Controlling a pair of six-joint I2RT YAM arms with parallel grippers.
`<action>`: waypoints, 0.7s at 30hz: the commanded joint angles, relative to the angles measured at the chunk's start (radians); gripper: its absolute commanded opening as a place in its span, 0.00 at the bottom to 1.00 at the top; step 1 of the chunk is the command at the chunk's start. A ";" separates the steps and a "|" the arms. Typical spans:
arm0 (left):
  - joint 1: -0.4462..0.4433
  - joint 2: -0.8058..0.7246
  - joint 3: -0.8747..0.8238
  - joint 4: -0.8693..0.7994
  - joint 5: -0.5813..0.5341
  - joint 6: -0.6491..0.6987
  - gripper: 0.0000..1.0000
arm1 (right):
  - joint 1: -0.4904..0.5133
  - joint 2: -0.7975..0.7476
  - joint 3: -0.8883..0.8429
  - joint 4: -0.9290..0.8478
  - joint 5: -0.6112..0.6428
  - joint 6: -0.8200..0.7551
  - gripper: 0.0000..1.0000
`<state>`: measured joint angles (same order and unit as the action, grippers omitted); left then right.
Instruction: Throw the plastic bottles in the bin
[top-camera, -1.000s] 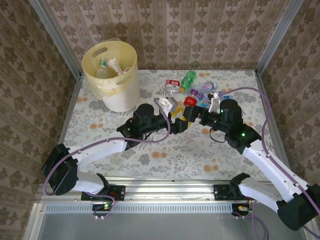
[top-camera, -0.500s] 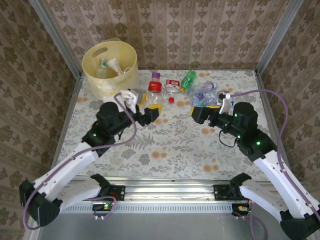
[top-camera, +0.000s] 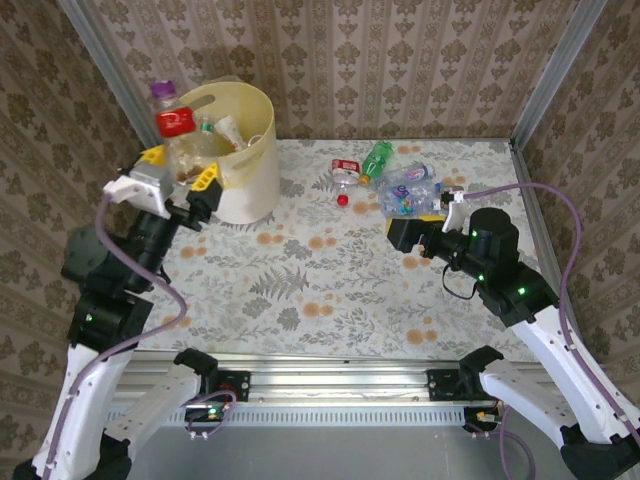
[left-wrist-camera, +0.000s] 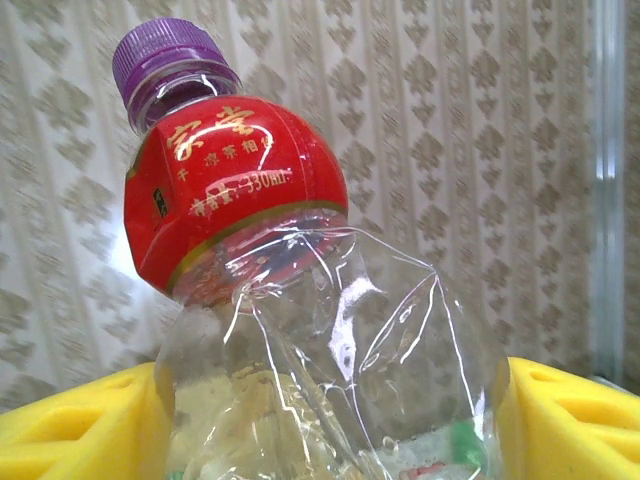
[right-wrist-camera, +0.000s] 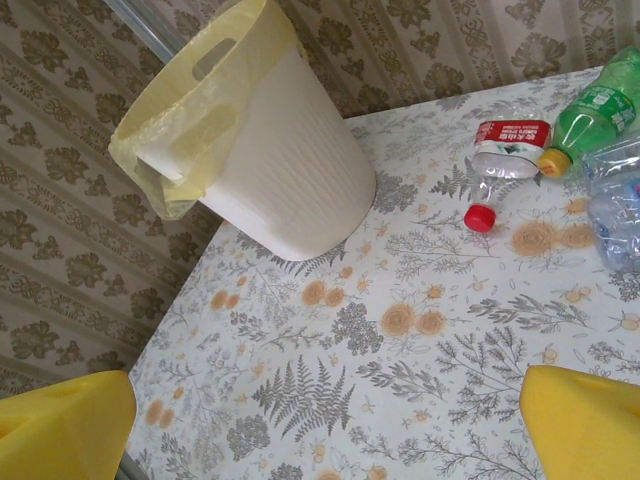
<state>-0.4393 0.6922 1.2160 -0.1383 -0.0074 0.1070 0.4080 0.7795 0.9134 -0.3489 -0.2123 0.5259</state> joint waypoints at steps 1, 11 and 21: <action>0.024 -0.005 0.020 0.023 -0.032 0.098 0.46 | -0.007 -0.016 -0.013 -0.023 0.024 -0.020 1.00; 0.058 0.060 0.035 0.093 -0.002 0.134 0.46 | -0.013 -0.025 -0.016 -0.038 0.027 -0.027 1.00; 0.343 0.273 0.069 0.180 0.232 -0.093 0.44 | -0.026 -0.019 -0.010 -0.050 0.023 -0.045 1.00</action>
<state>-0.1650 0.9039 1.2503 -0.0330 0.1108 0.1287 0.3893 0.7712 0.9077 -0.3862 -0.2119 0.5034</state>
